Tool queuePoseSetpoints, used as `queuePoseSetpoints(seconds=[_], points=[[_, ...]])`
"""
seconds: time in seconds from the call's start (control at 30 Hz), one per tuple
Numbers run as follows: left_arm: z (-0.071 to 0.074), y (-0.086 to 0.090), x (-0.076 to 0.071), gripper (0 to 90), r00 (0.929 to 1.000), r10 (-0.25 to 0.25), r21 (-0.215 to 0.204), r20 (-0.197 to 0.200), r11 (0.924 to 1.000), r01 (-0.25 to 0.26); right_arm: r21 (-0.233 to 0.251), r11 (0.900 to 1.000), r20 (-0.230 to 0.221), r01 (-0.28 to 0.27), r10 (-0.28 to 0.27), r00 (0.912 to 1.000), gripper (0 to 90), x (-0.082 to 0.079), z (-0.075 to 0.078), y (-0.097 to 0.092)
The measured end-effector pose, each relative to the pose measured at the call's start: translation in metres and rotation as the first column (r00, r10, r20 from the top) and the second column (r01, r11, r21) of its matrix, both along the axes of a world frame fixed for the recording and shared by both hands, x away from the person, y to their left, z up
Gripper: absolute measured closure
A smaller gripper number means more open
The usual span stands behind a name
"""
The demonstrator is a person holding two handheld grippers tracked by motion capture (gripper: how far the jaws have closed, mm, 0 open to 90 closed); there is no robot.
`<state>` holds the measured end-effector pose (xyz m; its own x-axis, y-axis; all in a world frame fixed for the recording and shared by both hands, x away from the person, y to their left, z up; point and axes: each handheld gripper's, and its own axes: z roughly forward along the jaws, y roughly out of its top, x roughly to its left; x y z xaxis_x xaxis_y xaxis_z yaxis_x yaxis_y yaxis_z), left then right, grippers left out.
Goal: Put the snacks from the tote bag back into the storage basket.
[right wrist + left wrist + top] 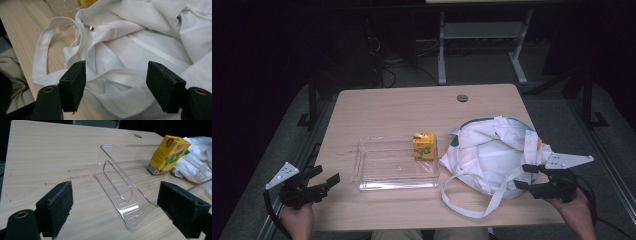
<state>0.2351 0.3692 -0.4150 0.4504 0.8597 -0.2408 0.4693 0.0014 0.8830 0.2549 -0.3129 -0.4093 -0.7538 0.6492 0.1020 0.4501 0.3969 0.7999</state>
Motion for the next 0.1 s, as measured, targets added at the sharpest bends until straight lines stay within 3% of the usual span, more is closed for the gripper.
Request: queuePoseSetpoints(seconds=[0.1], points=[[-0.0002, 0.0008, 0.0001, 12.7, 1.0000, -0.001, -0.001, -0.001, 1.0000, 0.001, -0.001, 0.9998, 0.009, 0.022, -0.022, 0.9997, 29.2, -0.0011, 0.0000, 0.0000]])
